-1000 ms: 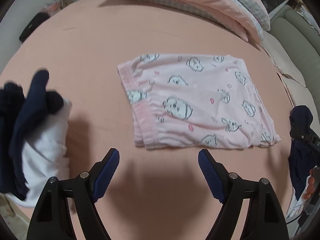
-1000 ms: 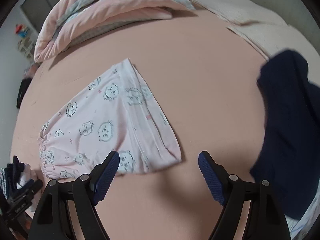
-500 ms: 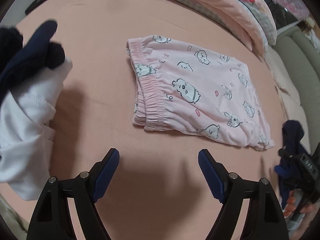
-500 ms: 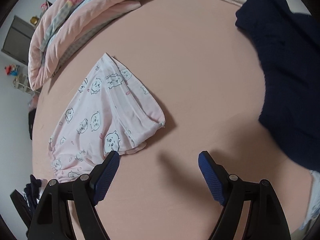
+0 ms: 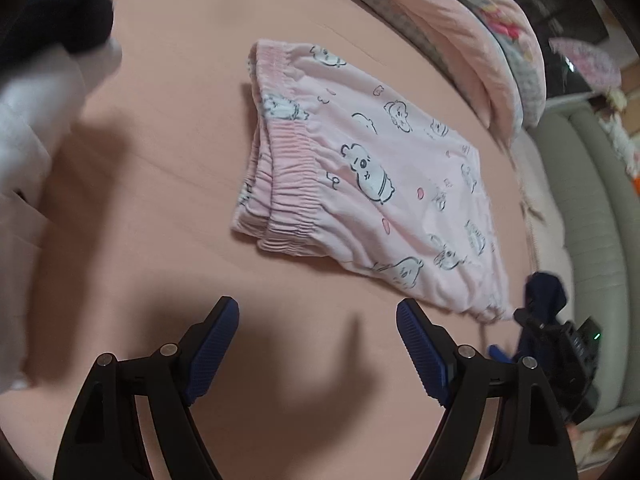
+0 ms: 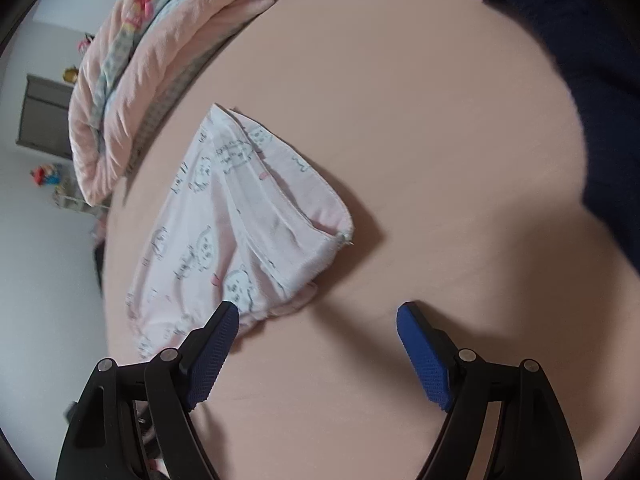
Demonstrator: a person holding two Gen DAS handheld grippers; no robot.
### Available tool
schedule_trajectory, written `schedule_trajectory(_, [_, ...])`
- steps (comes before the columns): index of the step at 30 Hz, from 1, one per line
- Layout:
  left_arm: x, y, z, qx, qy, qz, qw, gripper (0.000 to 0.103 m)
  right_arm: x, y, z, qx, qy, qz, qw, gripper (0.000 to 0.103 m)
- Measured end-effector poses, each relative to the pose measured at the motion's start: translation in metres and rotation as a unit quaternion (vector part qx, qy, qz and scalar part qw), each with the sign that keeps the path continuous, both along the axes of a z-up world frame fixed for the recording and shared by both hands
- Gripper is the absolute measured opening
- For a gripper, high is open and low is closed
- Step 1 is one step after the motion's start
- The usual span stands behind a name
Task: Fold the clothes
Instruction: 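Grasp the waistband with the left gripper while the right gripper grasps the hem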
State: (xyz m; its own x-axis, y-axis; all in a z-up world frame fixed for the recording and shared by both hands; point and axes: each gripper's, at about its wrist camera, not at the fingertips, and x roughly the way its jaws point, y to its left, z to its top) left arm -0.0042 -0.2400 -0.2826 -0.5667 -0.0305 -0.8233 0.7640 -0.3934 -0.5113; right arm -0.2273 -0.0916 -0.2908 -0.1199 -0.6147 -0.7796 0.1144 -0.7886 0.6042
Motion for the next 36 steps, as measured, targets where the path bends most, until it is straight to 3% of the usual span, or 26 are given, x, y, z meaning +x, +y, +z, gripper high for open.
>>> schedule_trajectory(4, [0.006, -0.004, -0.008, 0.022, 0.042, 0.036, 0.9982, 0.081, -0.005, -0.002, -0.004, -0.022, -0.008, -0.006, 1.000, 0.086])
schedule_trajectory(8, [0.004, -0.009, -0.012, 0.028, 0.057, 0.046, 0.9969, 0.081, -0.009, -0.001, -0.008, -0.046, -0.010, -0.019, 0.999, 0.086])
schedule_trajectory(16, [-0.002, -0.024, -0.016, 0.039, 0.079, 0.055, 0.9946, 0.081, -0.025, -0.005, -0.012, -0.083, -0.015, -0.027, 0.996, 0.095])
schedule_trajectory(22, [-0.004, -0.034, -0.019, 0.059, 0.099, 0.070, 0.9908, 0.081, -0.034, -0.009, -0.012, -0.093, -0.013, -0.044, 0.995, 0.095])
schedule_trajectory(29, [-0.011, -0.035, -0.014, 0.055, 0.092, 0.062, 0.9923, 0.081, -0.041, -0.007, -0.012, -0.117, -0.021, -0.058, 0.991, 0.095])
schedule_trajectory(33, [-0.006, -0.035, -0.018, 0.083, 0.109, 0.071, 0.9881, 0.081, -0.040, -0.010, -0.020, -0.173, -0.061, -0.042, 0.982, 0.093])
schedule_trajectory(36, [0.005, -0.034, -0.022, 0.116, 0.119, 0.095, 0.9815, 0.081, -0.037, -0.017, -0.024, -0.175, -0.065, -0.037, 0.982, 0.093])
